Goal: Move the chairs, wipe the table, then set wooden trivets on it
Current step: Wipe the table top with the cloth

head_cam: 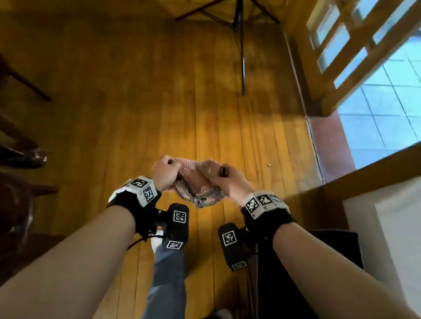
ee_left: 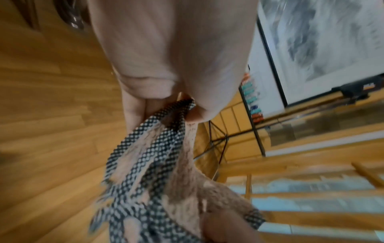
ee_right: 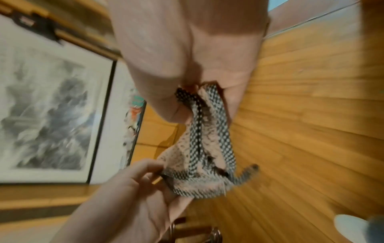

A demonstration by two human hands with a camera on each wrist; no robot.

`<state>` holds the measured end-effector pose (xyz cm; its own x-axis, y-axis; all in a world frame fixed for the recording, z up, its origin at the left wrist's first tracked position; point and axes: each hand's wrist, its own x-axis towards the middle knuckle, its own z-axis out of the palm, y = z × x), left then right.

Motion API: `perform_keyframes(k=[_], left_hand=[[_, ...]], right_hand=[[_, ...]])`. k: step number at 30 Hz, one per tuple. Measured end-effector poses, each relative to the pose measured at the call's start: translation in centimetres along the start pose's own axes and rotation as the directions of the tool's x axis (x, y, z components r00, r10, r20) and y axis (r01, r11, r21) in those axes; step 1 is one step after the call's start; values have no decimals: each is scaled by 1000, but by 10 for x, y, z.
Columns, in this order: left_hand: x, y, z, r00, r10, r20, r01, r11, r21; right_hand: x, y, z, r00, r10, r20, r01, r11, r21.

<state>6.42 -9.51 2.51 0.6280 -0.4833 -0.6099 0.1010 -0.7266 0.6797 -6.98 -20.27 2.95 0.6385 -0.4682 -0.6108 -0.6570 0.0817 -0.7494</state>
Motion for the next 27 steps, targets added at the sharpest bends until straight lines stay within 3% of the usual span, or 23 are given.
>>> perform_keyframes(k=[4, 9, 13, 17, 23, 27], left_hand=[[34, -4, -110, 994, -32, -103, 24, 996, -80], [67, -6, -229, 960, -66, -273, 9, 979, -206], [89, -7, -294, 920, -223, -321, 89, 920, -382], [122, -16, -348, 868, -256, -425, 77, 916, -394], [173, -12, -420, 696, -310, -648, -10, 898, -440], [200, -10, -456, 623, -377, -686, -56, 852, -520]], right_hand=[[69, -103, 53, 992, -112, 53, 117, 986, -118], [140, -207, 134, 976, -181, 120, 197, 971, -139], [182, -268, 183, 956, -203, 212, 242, 954, -179], [235, -324, 226, 912, -201, 356, 304, 916, -260], [315, -419, 280, 814, -258, 520, 477, 808, -345], [353, -480, 312, 717, -280, 638, 609, 697, -379]])
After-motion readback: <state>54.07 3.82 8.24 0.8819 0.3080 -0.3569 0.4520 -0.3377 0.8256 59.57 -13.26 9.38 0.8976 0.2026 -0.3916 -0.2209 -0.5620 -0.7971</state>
